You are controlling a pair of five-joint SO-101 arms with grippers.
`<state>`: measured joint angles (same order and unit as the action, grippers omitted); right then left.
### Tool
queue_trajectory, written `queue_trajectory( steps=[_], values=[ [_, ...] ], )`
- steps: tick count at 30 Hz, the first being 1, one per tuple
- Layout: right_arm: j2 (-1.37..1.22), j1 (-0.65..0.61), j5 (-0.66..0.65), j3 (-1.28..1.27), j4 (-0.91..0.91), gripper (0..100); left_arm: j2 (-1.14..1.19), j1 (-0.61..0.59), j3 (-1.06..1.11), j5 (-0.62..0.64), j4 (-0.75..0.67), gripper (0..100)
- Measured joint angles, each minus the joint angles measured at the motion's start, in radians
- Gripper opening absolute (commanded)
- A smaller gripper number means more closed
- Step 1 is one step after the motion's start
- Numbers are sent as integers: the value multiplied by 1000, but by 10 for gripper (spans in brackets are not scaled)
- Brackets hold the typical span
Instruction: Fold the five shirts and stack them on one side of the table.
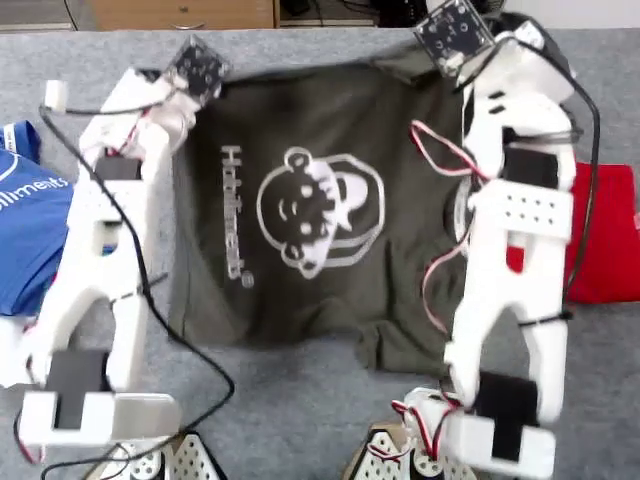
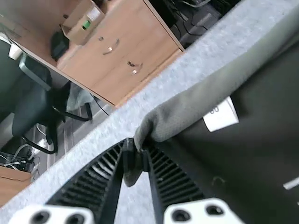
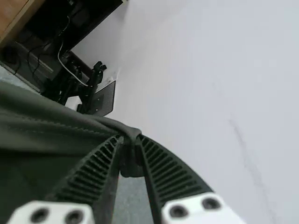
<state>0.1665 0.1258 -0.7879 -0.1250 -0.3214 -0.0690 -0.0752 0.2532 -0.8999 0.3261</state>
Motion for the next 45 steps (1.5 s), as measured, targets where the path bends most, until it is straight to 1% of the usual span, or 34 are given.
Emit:
queue_trajectory(
  steps=[2,4,8,13,19,21,23,25,27,29,32,35,42,45],
  values=[
    [-74,0,-14,72,9,2,75,0,-95,-8,0,18],
    [-153,0,-20,153,11,2,147,0,-181,-44,0,18],
    [-304,-5,-20,313,12,2,278,0,-292,-110,0,18],
    [-411,-29,-32,422,-23,2,348,0,-308,-173,2,18],
    [-425,-37,-41,463,-115,2,350,-5,-311,-184,43,18],
    [-417,-37,-41,474,-180,2,350,-12,-311,-184,48,18],
    [-391,-37,-46,476,-272,2,350,-20,-311,-186,86,18],
    [-354,-37,-48,476,-376,2,348,-28,-322,-189,164,18],
    [-318,-37,-48,476,-489,2,319,-32,-336,-189,288,18],
    [-285,-37,-48,476,-603,2,282,-35,-358,-195,443,18],
    [-249,-37,-48,476,-764,2,255,-35,-379,-245,690,18],
    [-224,-35,-48,476,-911,2,253,-37,-382,-276,896,18],
    [-199,-34,-48,476,-1234,2,253,-35,-382,-285,1171,21],
    [-199,-14,-48,477,-1355,2,261,-12,-361,-287,1244,21]
  ],
)
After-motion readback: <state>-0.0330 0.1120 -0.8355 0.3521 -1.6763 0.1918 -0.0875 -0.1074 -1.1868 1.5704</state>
